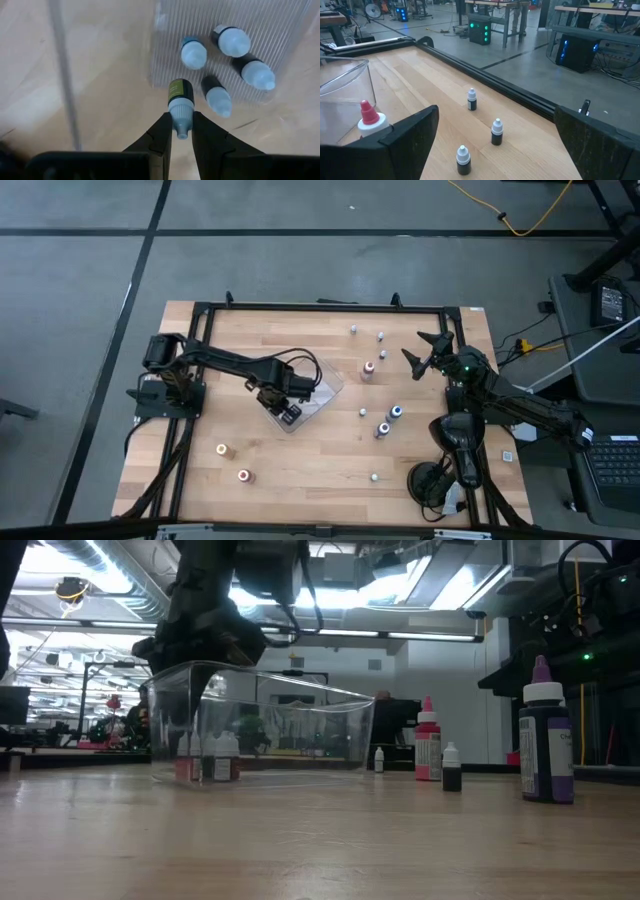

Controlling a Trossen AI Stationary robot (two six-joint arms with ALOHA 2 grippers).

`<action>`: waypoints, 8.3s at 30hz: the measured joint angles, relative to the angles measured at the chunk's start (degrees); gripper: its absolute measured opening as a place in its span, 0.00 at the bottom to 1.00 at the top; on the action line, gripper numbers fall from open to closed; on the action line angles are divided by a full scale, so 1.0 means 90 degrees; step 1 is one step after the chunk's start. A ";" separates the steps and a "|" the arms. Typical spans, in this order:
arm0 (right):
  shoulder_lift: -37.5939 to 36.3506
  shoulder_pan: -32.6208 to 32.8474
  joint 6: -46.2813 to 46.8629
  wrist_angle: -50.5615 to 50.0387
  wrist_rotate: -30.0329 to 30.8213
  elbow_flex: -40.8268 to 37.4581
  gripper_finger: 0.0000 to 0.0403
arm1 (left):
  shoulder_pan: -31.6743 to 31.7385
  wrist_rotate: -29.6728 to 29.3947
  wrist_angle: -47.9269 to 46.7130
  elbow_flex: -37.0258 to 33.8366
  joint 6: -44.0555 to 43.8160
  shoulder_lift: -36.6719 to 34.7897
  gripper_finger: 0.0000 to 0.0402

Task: Pick & Place food coloring
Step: Put the small green food coloring bottle into the transparent bin, then put the large yellow food coloring bottle into the transparent bin

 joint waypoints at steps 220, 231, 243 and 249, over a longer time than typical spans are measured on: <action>-0.0002 0.0003 0.0001 0.0000 -0.0001 0.0001 0.98 | 0.1370 -0.0588 -0.2731 0.4726 0.3181 0.1453 0.27; 0.0000 0.0002 -0.0005 -0.0002 0.0000 0.0000 0.98 | 0.1678 -0.0386 -0.1941 0.4732 0.3642 0.2109 0.27; -0.0001 0.0002 -0.0009 0.0000 -0.0001 -0.0001 0.98 | 0.1863 -0.0361 -0.1676 0.4733 0.3981 0.2593 0.27; -0.0001 0.0001 -0.0002 0.0000 0.0000 0.0001 0.98 | 0.1916 -0.0202 -0.1727 0.4733 0.3972 0.2615 0.33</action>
